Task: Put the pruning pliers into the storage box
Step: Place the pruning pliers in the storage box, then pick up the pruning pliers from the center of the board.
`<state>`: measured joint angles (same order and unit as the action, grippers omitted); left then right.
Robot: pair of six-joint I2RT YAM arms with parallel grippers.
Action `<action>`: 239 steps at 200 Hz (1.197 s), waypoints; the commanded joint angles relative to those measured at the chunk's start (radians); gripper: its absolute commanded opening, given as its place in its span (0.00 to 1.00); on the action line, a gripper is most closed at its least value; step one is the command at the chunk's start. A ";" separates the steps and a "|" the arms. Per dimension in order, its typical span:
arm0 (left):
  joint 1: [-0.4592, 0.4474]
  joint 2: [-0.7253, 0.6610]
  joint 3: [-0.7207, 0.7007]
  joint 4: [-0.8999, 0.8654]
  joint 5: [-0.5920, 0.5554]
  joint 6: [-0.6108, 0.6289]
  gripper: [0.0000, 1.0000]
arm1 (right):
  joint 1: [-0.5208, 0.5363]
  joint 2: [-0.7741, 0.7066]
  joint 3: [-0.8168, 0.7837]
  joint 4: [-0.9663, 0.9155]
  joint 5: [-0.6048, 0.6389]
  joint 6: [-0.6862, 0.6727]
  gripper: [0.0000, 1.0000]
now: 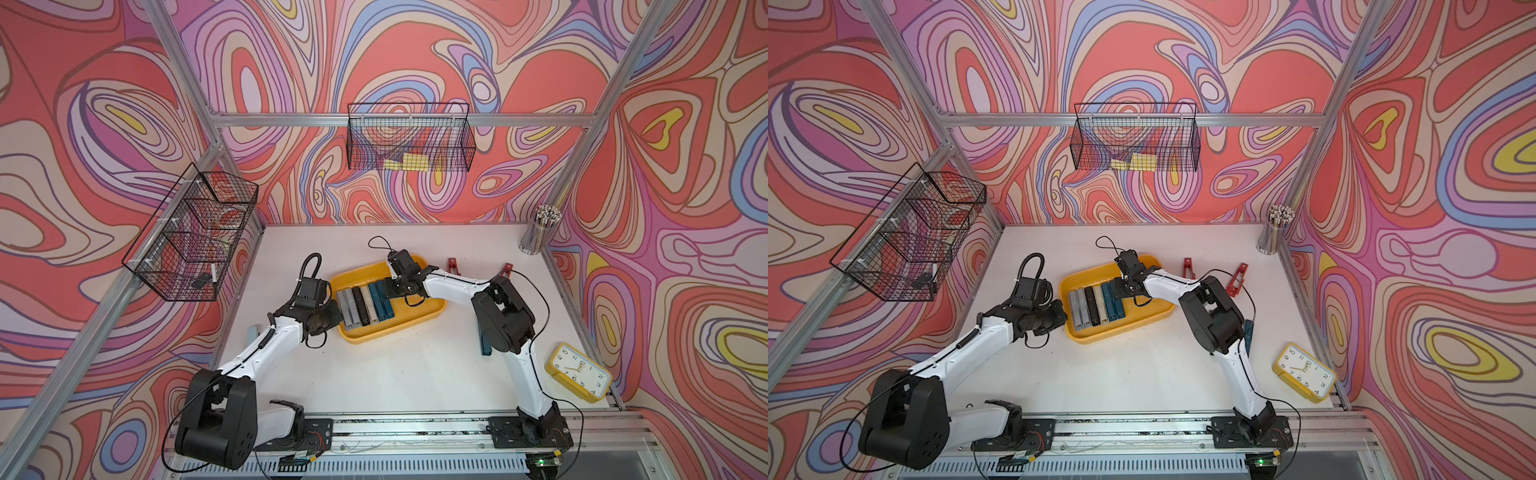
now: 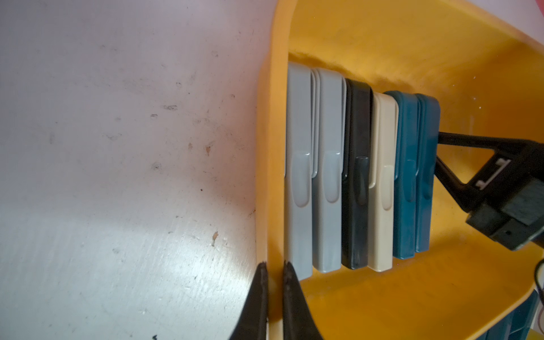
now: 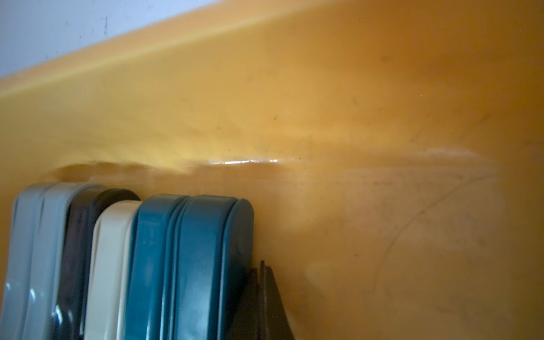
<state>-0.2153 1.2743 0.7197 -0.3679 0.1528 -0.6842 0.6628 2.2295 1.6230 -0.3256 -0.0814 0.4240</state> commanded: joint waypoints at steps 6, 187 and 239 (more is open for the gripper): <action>-0.009 -0.004 0.004 0.026 0.014 0.008 0.00 | 0.009 -0.005 -0.004 -0.015 0.032 -0.004 0.00; -0.009 -0.011 0.046 -0.028 0.023 0.061 0.00 | 0.003 -0.207 -0.046 -0.113 0.143 -0.088 0.15; -0.009 -0.046 0.055 -0.065 0.022 0.067 0.00 | 0.003 -0.298 -0.094 -0.172 0.172 -0.091 0.25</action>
<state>-0.2165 1.2690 0.7319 -0.4099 0.1570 -0.6495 0.6670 2.0102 1.5700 -0.4511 0.0570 0.3344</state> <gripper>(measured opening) 0.110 0.232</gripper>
